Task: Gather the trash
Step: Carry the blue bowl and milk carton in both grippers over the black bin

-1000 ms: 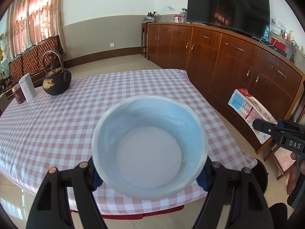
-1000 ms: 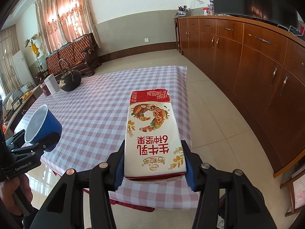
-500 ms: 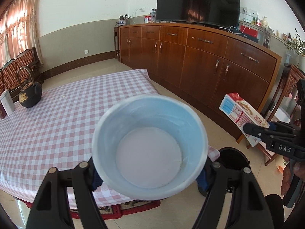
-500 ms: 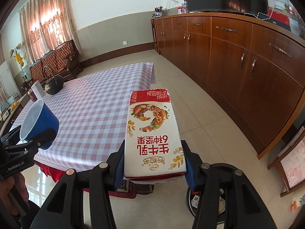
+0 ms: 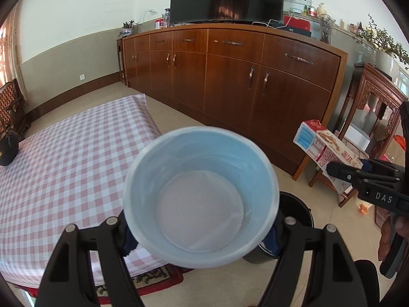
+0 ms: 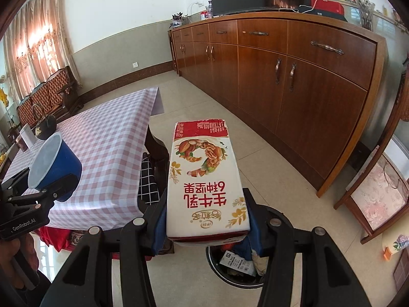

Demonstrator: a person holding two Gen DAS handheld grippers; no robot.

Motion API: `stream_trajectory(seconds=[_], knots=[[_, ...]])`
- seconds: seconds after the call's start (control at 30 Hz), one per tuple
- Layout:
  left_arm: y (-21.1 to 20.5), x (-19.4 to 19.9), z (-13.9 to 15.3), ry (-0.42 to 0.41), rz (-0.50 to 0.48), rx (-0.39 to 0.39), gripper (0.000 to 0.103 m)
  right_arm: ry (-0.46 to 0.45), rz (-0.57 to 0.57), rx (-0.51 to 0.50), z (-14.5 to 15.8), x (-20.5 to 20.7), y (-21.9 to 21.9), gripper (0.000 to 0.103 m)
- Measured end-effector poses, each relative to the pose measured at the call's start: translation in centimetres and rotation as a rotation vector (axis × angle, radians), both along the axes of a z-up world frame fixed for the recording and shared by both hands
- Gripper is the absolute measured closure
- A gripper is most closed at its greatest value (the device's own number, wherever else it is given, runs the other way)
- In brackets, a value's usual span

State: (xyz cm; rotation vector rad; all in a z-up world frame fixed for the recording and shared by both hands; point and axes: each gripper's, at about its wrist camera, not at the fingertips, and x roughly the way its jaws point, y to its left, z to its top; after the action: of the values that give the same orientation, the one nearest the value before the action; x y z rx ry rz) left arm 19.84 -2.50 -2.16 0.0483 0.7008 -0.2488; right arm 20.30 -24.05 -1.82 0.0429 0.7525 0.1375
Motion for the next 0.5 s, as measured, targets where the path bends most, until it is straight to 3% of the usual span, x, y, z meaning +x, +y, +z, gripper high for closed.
stream_trajectory(seconds=[0.5], knots=[[-7.9, 1.4, -2.7, 0.060, -0.142, 0.014, 0.027, 0.047, -0.112, -0.019, -2.5, -1.2, -7.9, 0.049]])
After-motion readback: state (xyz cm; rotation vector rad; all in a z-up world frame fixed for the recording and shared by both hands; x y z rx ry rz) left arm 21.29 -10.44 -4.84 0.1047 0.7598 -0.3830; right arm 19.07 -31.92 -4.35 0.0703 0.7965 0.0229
